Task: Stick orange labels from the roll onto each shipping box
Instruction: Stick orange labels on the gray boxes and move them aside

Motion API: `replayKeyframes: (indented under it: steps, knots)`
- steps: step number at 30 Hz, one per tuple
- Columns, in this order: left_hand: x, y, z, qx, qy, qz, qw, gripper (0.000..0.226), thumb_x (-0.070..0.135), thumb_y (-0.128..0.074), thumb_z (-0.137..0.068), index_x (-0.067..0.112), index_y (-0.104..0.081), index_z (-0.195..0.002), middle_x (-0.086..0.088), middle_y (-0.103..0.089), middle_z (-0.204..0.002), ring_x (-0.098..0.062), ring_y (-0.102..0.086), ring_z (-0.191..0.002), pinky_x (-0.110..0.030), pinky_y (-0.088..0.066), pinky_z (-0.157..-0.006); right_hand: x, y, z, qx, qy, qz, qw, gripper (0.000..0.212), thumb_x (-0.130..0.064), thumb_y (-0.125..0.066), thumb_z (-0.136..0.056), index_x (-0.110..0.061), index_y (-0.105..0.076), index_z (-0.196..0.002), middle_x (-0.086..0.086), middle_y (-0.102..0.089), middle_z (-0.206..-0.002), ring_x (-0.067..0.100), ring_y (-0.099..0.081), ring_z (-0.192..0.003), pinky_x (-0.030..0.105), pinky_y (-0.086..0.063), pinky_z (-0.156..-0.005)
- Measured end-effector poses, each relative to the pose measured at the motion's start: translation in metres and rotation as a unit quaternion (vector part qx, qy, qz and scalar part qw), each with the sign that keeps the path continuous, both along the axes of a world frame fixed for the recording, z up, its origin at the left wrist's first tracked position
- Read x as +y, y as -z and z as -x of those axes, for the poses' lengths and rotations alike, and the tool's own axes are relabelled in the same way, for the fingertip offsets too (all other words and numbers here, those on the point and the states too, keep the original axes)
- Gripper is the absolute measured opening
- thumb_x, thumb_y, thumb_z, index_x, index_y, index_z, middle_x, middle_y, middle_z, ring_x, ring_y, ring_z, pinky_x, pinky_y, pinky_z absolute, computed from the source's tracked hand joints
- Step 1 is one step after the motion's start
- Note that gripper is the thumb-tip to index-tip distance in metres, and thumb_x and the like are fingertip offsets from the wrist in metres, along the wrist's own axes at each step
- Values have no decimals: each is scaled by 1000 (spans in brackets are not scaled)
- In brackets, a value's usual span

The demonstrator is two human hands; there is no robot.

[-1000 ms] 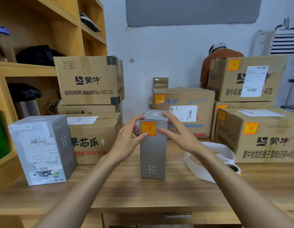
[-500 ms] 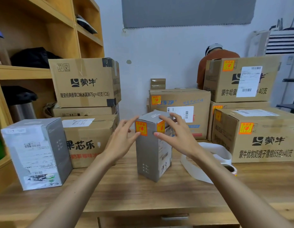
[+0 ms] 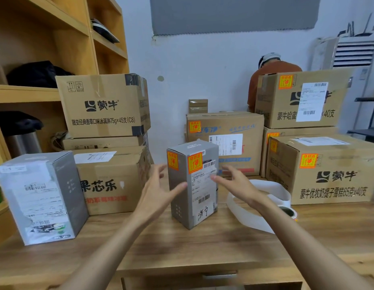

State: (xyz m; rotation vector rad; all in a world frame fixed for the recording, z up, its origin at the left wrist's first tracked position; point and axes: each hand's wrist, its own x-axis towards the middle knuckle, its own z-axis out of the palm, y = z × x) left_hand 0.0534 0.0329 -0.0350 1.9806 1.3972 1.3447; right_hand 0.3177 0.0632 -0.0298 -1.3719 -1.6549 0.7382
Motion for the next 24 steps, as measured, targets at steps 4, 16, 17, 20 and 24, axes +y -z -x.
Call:
replayKeyframes:
  steps: [4, 16, 17, 20, 24]
  knots:
    - [3, 24, -8, 2, 16, 72, 997, 100, 62, -85, -69, 32, -32, -147, 7, -42, -156, -11, -43, -138, -34, -37, -108, 4, 19, 6, 43, -45, 12, 998, 58, -43, -75, -85, -19, -54, -133, -7, -65, -127, 4, -61, -111, 21, -52, -85]
    - [16, -52, -68, -40, 70, -12, 997, 90, 38, -88, -76, 31, -32, -146, 5, -59, -130, -3, -59, -114, -17, -47, -88, -32, -45, -30, 56, 63, -171, 982, 40, -41, -74, -86, -30, -56, -119, -15, -67, -105, -1, -66, -90, 32, -59, -73]
    - [16, -58, -82, -42, 79, -15, 996, 93, 40, -88, -75, 32, -31, -148, 5, -60, -133, -8, -59, -119, -27, -50, -96, -40, -54, -44, 57, 70, -180, 979, 40, -39, -74, -86, -31, -56, -120, -15, -66, -106, 0, -66, -91, 30, -59, -72]
    - [12, -70, -133, -54, 122, -7, 991, 101, 40, -89, -74, 35, -26, -152, 5, -59, -139, -13, -57, -126, -46, -50, -105, -65, -73, -90, 59, 98, -196, 974, 39, -30, -75, -87, -25, -54, -119, -19, -65, -107, -13, -62, -90, 11, -52, -68]
    - [0, -73, -206, -60, 203, 29, 977, 104, 32, -86, -80, 31, -19, -160, 5, -50, -153, -14, -47, -139, -41, -45, -111, -98, -76, -152, 67, 135, -180, 972, 40, -24, -72, -90, -17, -51, -124, -13, -65, -111, -15, -63, -87, 10, -51, -64]
